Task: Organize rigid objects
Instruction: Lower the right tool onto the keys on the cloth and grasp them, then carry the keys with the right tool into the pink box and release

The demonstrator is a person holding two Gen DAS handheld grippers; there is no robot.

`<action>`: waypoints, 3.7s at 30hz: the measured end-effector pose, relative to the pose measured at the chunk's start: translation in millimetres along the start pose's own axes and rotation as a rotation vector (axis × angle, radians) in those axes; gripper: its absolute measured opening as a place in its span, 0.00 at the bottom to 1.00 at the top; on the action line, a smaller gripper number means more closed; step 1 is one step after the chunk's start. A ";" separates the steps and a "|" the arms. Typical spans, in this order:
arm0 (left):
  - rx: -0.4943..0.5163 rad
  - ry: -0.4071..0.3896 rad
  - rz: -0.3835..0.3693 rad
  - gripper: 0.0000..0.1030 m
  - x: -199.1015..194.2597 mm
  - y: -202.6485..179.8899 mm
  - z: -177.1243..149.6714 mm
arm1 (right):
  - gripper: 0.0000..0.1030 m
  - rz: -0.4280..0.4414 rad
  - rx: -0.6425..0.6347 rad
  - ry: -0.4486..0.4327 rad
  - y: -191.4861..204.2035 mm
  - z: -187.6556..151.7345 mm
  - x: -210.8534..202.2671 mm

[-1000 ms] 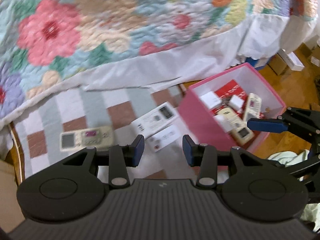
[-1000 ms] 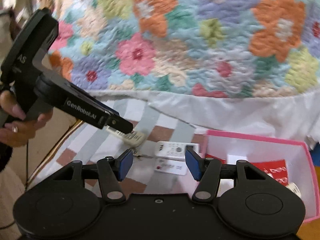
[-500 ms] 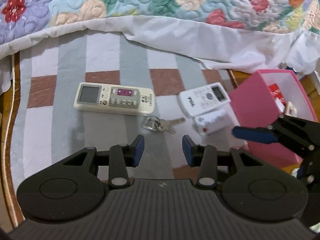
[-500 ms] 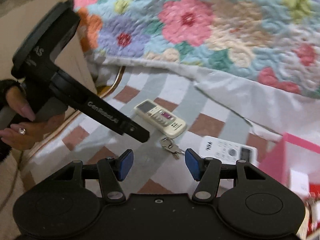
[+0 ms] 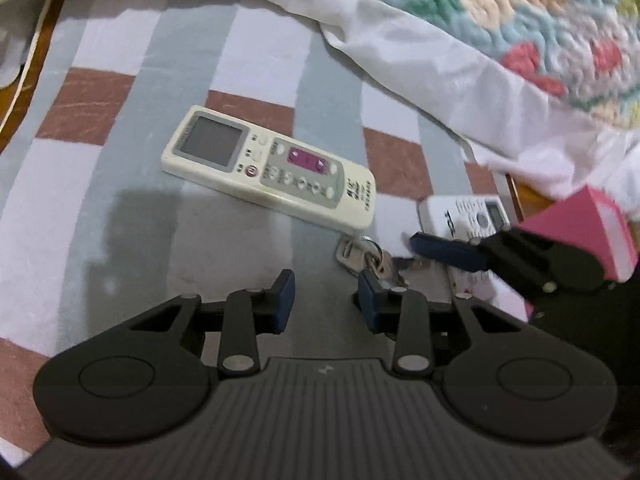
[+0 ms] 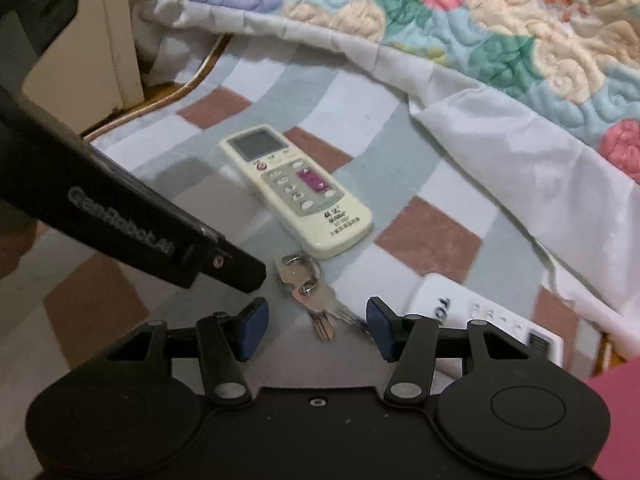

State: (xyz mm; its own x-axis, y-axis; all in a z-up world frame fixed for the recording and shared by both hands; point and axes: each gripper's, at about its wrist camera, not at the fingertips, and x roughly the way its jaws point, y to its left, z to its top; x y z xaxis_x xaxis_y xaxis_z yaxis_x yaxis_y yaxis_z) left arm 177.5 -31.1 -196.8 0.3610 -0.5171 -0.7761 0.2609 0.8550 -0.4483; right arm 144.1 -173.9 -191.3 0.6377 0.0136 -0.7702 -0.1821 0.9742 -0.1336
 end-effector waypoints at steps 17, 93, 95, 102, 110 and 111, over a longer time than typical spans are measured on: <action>-0.166 0.065 -0.157 0.34 4.2 13.8 5.4 | 0.02 0.098 0.482 -0.081 -25.0 -12.1 -37.3; 0.531 -0.162 -0.288 0.00 -92.1 -181.9 -51.3 | 0.05 0.102 0.780 -0.277 -85.2 -40.2 -249.3; 0.537 -0.154 -0.325 0.00 -93.1 -195.4 -53.3 | 0.05 0.065 0.771 -0.277 -88.4 -45.2 -263.2; 0.652 -0.115 -0.382 0.00 -89.4 -248.0 -63.9 | 0.05 -0.047 0.804 -0.262 -100.0 -72.5 -287.5; 0.584 0.060 -0.404 0.02 -46.1 -259.6 -64.3 | 0.05 -0.104 0.878 -0.173 -121.0 -111.9 -257.3; 0.571 0.080 -0.406 0.03 -42.5 -258.0 -64.3 | 0.05 -0.106 0.893 -0.156 -123.3 -116.6 -251.8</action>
State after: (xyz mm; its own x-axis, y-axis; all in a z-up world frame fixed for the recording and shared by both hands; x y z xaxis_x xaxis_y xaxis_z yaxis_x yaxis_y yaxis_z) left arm 37.3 -227.0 -76.7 0.0743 -0.7674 -0.6368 0.7983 0.4285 -0.4233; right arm -81.3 -323.7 -53.6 0.7240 -0.1189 -0.6795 0.4889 0.7834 0.3837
